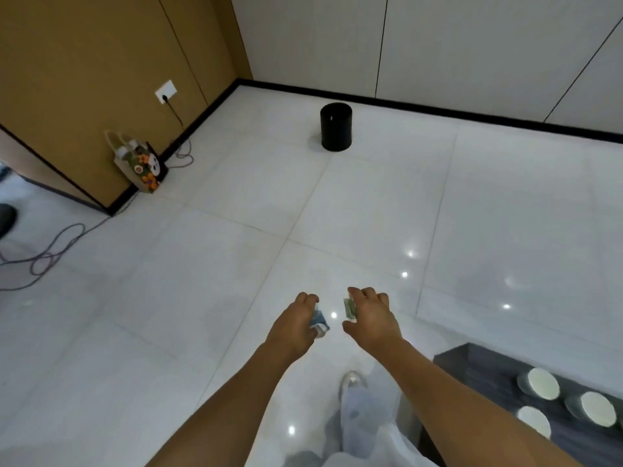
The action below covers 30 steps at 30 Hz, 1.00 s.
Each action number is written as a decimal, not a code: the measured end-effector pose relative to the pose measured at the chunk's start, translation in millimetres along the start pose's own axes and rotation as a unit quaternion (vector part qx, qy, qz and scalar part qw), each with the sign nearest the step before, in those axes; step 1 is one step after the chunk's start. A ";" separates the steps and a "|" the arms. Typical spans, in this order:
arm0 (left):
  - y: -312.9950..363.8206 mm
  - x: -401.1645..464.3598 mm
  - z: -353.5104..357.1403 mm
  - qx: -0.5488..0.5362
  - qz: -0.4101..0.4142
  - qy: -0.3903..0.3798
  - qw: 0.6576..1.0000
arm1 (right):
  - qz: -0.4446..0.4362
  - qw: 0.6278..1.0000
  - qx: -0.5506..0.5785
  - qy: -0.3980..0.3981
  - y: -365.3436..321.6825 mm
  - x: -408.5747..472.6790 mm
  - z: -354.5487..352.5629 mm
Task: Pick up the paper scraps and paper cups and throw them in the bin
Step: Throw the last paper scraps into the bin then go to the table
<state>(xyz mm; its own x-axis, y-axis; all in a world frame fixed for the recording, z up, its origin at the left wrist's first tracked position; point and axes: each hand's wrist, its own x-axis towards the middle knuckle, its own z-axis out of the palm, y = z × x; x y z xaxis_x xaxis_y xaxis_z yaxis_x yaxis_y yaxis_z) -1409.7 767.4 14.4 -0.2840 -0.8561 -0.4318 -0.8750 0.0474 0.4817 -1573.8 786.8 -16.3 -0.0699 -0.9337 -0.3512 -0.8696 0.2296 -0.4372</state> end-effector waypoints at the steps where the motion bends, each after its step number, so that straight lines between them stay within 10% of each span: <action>1: 8.3 22.3 -11.9 0.004 0.003 0.000 1.000 | 0.000 1.000 -0.003 0.003 0.5 21.7 -12.1; 30: 69.8 675.1 -310.3 0.172 0.115 -0.067 0.976 | 0.068 0.998 0.019 0.005 -44.5 665.1 -257.9</action>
<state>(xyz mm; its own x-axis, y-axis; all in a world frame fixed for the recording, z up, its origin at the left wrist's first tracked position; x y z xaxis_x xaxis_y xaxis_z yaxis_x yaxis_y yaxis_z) -1540.9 33.0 -6.8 -0.5165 -0.7289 -0.4493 -0.8557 0.4197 0.3027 -1707.7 84.7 -17.0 -0.1908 -0.8961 -0.4007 -0.8328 0.3639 -0.4172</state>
